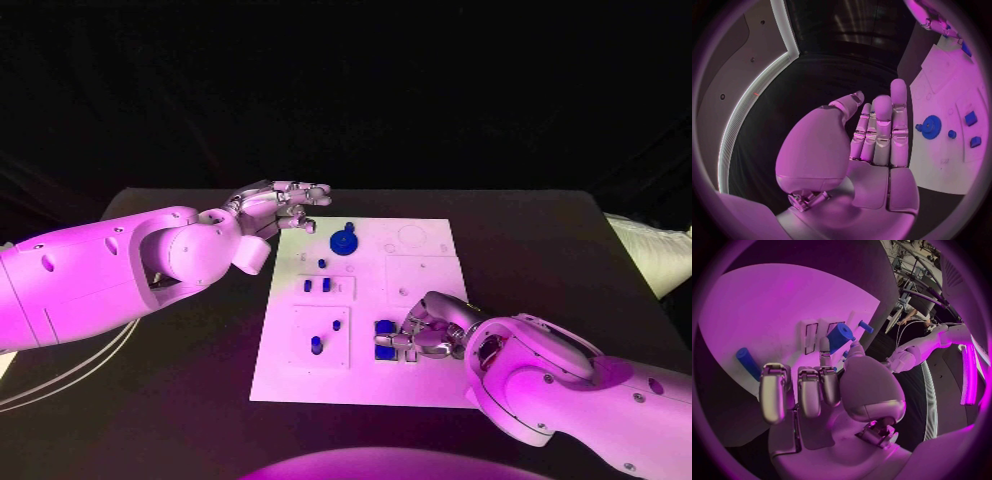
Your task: Assemble the parts on the task board
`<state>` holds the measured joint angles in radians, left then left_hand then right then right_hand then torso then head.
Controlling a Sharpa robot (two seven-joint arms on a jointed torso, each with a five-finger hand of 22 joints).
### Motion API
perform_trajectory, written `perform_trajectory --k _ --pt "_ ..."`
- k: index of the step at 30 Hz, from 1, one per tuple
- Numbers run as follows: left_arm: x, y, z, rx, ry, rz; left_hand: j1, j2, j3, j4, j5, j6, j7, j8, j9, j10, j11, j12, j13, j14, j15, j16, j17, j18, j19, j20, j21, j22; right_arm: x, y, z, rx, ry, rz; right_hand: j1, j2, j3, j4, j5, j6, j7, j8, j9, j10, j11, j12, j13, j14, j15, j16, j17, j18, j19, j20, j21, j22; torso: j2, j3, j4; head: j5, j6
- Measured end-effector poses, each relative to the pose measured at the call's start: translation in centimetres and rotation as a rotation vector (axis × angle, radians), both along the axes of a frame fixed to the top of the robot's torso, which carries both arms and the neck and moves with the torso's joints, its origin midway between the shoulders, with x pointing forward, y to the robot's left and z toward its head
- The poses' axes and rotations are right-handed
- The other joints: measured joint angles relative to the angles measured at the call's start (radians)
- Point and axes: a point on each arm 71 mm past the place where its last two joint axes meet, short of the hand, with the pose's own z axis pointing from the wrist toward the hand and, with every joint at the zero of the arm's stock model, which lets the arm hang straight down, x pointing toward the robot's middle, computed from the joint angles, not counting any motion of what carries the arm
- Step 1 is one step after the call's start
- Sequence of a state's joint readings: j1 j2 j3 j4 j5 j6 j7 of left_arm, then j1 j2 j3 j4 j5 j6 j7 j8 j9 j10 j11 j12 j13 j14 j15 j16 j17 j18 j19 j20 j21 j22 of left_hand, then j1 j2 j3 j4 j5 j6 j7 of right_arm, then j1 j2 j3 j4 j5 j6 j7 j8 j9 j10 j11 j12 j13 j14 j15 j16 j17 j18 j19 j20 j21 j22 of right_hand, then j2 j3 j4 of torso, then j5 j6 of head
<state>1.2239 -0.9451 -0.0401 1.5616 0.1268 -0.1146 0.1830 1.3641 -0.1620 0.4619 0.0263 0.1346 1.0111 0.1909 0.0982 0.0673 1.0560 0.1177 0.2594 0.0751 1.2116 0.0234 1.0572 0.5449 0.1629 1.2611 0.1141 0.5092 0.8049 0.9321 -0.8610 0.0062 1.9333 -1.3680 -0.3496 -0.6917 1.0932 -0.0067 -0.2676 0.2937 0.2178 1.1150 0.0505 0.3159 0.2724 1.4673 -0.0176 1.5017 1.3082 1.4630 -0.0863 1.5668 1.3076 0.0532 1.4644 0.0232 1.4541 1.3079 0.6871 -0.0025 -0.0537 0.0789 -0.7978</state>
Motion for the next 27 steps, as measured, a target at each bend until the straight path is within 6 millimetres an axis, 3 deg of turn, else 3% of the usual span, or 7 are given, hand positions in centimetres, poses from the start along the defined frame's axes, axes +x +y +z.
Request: perform_trajectory --k 3,8,12,16,27 --pt "-0.01 0.02 0.00 0.000 0.000 0.000 0.000 0.000 0.000 0.000 0.000 0.000 0.000 0.000 0.000 0.000 0.000 0.000 0.000 0.000 0.000 0.000 0.000 0.000 0.000 0.000 0.000 0.000 0.04 -0.03 0.05 -0.005 -0.011 0.001 -0.013 -0.013 0.005 0.001 -0.015 -0.001 -0.001 0.000 0.005 0.000 0.000 0.000 0.000 0.000 0.000 0.000 0.000 0.000 0.000 0.000 0.000 0.000 0.000 0.0004 -0.0001 0.001 0.000" --pt "-0.01 0.07 0.00 0.001 0.000 0.001 0.000 0.000 0.000 0.000 0.000 0.000 0.000 0.000 0.000 -0.002 0.001 0.000 0.000 0.000 0.000 0.000 0.000 0.000 0.000 0.000 -0.002 0.000 -0.04 -0.11 0.23 -0.010 -0.027 0.005 -0.006 -0.014 0.027 -0.007 -0.015 -0.001 -0.001 0.000 0.012 0.000 0.000 0.000 0.000 0.000 0.000 0.000 0.000 0.000 0.000 0.000 0.000 0.000 0.000 0.0010 -0.0003 0.001 0.000" --pt "-0.02 0.11 0.00 0.001 0.000 0.001 0.000 0.000 -0.003 -0.003 0.000 0.000 0.000 0.004 0.000 -0.007 0.000 0.000 0.000 0.000 0.000 0.000 -0.001 0.000 0.000 0.000 -0.004 0.000 -0.15 -0.03 0.39 -0.012 -0.038 0.012 0.110 -0.006 0.064 -0.052 -0.007 -0.001 -0.001 0.000 0.024 -0.004 -0.004 0.000 0.000 0.000 0.000 0.000 0.000 0.000 0.002 -0.002 0.000 0.000 0.000 0.0016 -0.0009 0.002 0.000" --pt "-0.01 0.11 0.00 0.001 0.001 0.001 0.000 0.000 -0.003 -0.003 0.000 0.000 0.000 0.004 0.000 -0.007 0.000 0.000 0.000 0.000 0.000 0.000 -0.001 0.000 0.000 0.000 -0.004 0.000 -0.13 0.09 0.52 -0.016 -0.050 0.020 0.182 -0.002 0.081 -0.095 -0.032 0.003 -0.004 0.009 0.033 0.000 -0.007 0.000 0.001 0.000 0.000 0.000 0.000 0.000 0.004 -0.004 0.000 0.000 0.000 0.0016 -0.0009 0.002 -0.001" --pt "0.01 0.10 -0.02 0.001 0.002 0.000 0.000 0.000 -0.003 -0.003 0.000 0.000 0.000 0.004 0.000 -0.007 0.000 0.000 0.000 0.000 0.000 0.000 -0.001 0.000 0.000 0.000 -0.004 0.000 0.27 0.19 0.15 -0.040 -0.064 0.028 0.210 0.014 0.090 -0.112 -0.050 0.006 -0.007 0.013 0.043 0.000 -0.007 0.008 0.002 0.004 -0.003 0.000 0.000 0.000 0.001 -0.006 0.000 0.000 0.001 0.0013 0.0003 0.002 -0.003"
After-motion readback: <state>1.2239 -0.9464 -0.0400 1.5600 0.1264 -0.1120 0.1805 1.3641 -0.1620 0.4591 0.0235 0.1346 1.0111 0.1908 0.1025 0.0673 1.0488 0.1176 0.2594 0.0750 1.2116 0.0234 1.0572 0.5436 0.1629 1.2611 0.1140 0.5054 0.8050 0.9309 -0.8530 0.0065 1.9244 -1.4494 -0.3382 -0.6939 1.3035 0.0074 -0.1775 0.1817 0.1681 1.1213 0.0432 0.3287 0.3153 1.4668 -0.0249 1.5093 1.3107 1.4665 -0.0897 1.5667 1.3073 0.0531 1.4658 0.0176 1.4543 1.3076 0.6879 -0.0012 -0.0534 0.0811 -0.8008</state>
